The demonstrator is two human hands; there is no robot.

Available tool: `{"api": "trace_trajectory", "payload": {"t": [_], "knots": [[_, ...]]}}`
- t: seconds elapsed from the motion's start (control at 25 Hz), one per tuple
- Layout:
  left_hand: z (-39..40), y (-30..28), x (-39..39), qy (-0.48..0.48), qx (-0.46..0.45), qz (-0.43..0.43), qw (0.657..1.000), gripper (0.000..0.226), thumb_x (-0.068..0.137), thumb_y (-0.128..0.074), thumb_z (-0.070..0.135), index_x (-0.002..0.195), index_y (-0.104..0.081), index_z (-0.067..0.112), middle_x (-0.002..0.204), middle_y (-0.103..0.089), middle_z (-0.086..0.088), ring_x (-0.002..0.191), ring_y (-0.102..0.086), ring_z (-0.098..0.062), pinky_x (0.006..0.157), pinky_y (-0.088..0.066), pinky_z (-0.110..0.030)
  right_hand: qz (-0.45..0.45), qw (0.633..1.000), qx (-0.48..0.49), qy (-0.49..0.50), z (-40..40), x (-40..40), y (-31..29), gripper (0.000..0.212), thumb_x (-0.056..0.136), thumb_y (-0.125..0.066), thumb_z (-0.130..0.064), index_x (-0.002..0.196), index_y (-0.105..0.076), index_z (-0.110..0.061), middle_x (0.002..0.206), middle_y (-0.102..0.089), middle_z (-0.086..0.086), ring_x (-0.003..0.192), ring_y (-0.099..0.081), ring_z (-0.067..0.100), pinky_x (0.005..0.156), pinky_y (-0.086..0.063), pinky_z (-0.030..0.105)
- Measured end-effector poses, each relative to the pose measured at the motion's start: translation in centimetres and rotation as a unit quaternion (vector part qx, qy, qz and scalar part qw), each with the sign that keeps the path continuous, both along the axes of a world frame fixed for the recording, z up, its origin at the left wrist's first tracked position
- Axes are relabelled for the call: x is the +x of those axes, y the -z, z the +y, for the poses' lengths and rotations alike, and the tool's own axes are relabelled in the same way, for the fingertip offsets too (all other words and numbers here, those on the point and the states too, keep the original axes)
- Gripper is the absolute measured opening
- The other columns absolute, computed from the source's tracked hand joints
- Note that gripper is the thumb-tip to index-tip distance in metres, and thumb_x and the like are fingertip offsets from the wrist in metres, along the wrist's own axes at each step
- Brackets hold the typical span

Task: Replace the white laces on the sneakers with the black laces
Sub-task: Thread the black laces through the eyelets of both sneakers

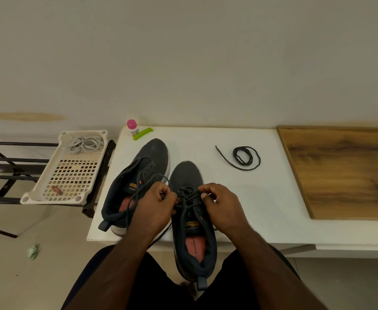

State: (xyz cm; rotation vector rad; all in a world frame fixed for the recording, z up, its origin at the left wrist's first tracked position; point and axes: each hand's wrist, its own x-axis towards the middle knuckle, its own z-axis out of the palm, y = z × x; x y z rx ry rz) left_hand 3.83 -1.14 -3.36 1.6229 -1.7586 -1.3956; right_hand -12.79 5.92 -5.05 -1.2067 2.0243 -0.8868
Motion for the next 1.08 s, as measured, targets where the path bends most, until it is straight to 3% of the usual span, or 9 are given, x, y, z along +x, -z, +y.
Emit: {"api": "trace_trajectory", "payload": {"t": [0.2, 0.32, 0.44, 0.56, 0.64, 0.76, 0.92, 1.0, 1.08], "knots": [[-0.1, 0.0, 0.1, -0.002, 0.009, 0.014, 1.000, 0.008, 0.092, -0.056, 0.023, 0.088, -0.059, 0.017, 0.086, -0.073, 0.000, 0.079, -0.071, -0.018, 0.075, -0.059, -0.038, -0.022, 0.999, -0.004, 0.048, 0.6, -0.8, -0.2, 0.019, 0.099, -0.056, -0.018, 0.109, -0.067, -0.030, 0.099, -0.067, -0.016, 0.090, -0.062, -0.002, 0.073, -0.047, 0.009], [0.0, -0.2, -0.1, -0.008, 0.025, 0.025, 0.999, 0.005, 0.094, -0.056, 0.018, 0.092, -0.059, 0.014, 0.088, -0.073, 0.000, 0.078, -0.071, -0.016, 0.058, -0.052, -0.022, -0.050, 0.998, -0.023, 0.017, 0.8, -1.0, -0.7, 0.024, 0.092, -0.063, -0.018, 0.112, -0.069, -0.029, 0.098, -0.068, -0.013, 0.092, -0.064, 0.003, 0.079, -0.051, 0.018], [0.1, -0.4, 0.0, -0.006, 0.028, 0.029, 0.999, 0.005, 0.095, -0.056, 0.016, 0.095, -0.058, 0.012, 0.089, -0.071, -0.002, 0.074, -0.070, -0.014, 0.047, -0.043, -0.010, 0.060, 0.994, -0.029, -0.088, 0.4, 0.2, -1.4, 0.023, 0.085, -0.065, -0.027, 0.106, -0.074, -0.027, 0.101, -0.065, -0.010, 0.096, -0.055, 0.003, 0.084, -0.045, 0.018], [0.1, -0.2, 0.3, -0.008, 0.025, 0.035, 0.999, 0.003, 0.094, -0.055, 0.015, 0.093, -0.056, 0.012, 0.088, -0.072, -0.005, 0.070, -0.071, -0.015, 0.053, -0.047, -0.018, 0.218, 0.964, 0.004, -0.155, -0.3, 1.5, -1.9, 0.020, 0.089, -0.057, -0.035, 0.096, -0.072, -0.025, 0.098, -0.058, -0.006, 0.097, -0.047, 0.012, 0.082, -0.046, 0.030], [0.1, 0.0, 0.4, -0.014, 0.023, 0.034, 0.999, 0.005, 0.095, -0.052, 0.015, 0.092, -0.053, 0.012, 0.086, -0.072, -0.006, 0.066, -0.070, -0.015, 0.057, -0.049, -0.025, 0.170, 0.980, -0.008, -0.101, -0.3, 1.4, -2.4, 0.012, 0.095, -0.054, -0.023, 0.091, -0.065, -0.020, 0.095, -0.058, -0.004, 0.091, -0.051, 0.012, 0.079, -0.047, 0.030], [0.1, -0.1, 0.3, -0.035, 0.038, 0.042, 0.998, 0.008, 0.097, -0.049, 0.015, 0.095, -0.053, 0.009, 0.084, -0.071, -0.007, 0.062, -0.066, -0.012, 0.052, -0.047, -0.020, 0.087, 0.995, -0.001, -0.048, 0.3, 0.2, -2.1, 0.011, 0.097, -0.052, -0.015, 0.090, -0.059, -0.021, 0.093, -0.060, -0.006, 0.087, -0.056, 0.012, 0.078, -0.048, 0.028], [0.1, -0.1, 0.4, -0.024, 0.040, 0.052, 0.998, 0.005, 0.095, -0.051, 0.015, 0.091, -0.053, 0.011, 0.081, -0.071, -0.007, 0.058, -0.065, -0.011, 0.053, -0.047, -0.024, 0.160, 0.975, 0.000, -0.152, 0.1, 0.9, -2.0, 0.028, 0.088, -0.056, -0.036, 0.112, -0.068, -0.028, 0.110, -0.059, -0.009, 0.105, -0.048, 0.011, 0.090, -0.045, 0.029], [0.1, -0.1, 0.5, -0.027, 0.038, 0.053, 0.997, 0.006, 0.094, -0.052, 0.014, 0.089, -0.053, 0.011, 0.080, -0.070, -0.008, 0.056, -0.064, -0.011, 0.052, -0.046, -0.022, 0.268, 0.942, 0.027, -0.201, -0.6, 1.9, -2.4, 0.025, 0.090, -0.053, -0.034, 0.107, -0.068, -0.023, 0.107, -0.055, -0.004, 0.101, -0.047, 0.016, 0.086, -0.047, 0.034], [0.0, 0.0, 0.6, -0.031, 0.040, 0.051, 0.997, 0.006, 0.095, -0.051, 0.013, 0.089, -0.052, 0.010, 0.081, -0.071, -0.008, 0.056, -0.065, -0.011, 0.051, -0.046, -0.022, 0.262, 0.945, 0.031, -0.193, -0.9, 2.3, -2.6, 0.015, 0.094, -0.051, -0.027, 0.098, -0.063, -0.020, 0.099, -0.055, -0.003, 0.092, -0.051, 0.016, 0.083, -0.049, 0.037]]}}
